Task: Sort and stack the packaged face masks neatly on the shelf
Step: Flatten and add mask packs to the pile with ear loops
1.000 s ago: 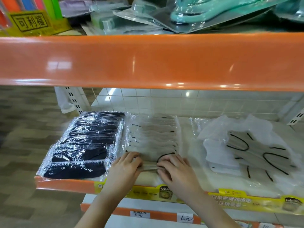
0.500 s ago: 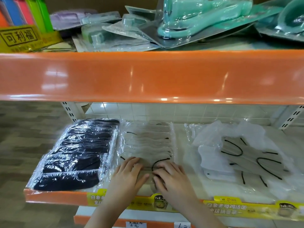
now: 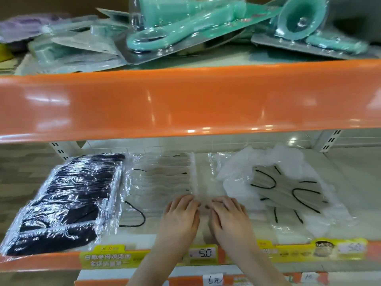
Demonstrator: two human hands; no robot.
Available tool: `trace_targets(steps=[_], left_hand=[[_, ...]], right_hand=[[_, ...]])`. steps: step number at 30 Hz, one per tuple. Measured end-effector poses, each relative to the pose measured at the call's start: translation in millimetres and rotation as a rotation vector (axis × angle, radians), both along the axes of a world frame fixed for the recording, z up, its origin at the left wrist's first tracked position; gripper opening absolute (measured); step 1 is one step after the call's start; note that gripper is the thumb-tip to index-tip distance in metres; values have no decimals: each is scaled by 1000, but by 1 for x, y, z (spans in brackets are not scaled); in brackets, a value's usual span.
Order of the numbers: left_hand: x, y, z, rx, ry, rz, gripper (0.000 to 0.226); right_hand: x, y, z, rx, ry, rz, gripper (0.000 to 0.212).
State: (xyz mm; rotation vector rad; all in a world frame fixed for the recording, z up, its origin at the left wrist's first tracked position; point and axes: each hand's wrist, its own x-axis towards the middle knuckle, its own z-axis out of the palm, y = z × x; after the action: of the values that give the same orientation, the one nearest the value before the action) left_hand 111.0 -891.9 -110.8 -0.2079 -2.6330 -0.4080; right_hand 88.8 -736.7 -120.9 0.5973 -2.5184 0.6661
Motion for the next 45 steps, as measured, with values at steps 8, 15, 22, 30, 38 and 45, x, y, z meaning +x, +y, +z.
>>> trace_targets(steps=[8, 15, 22, 30, 38, 45], left_hand=[[-26, 73, 1, 30, -8, -171, 25], [-51, 134, 12, -7, 83, -243, 22], [-72, 170, 1, -103, 87, -241, 31], [-68, 188, -14, -103, -94, -164, 45], [-65, 188, -21, -86, -125, -115, 39], [-63, 189, -20, -56, -4, -96, 32]], right_hand=[[-18, 82, 8, 31, -12, -197, 28], [-28, 133, 14, 46, -42, -245, 29], [-34, 164, 16, 88, -67, -280, 38], [-36, 186, 0, 172, -183, -234, 52], [-39, 187, -9, 191, -111, -217, 48], [-36, 186, -11, 139, -74, -247, 35]])
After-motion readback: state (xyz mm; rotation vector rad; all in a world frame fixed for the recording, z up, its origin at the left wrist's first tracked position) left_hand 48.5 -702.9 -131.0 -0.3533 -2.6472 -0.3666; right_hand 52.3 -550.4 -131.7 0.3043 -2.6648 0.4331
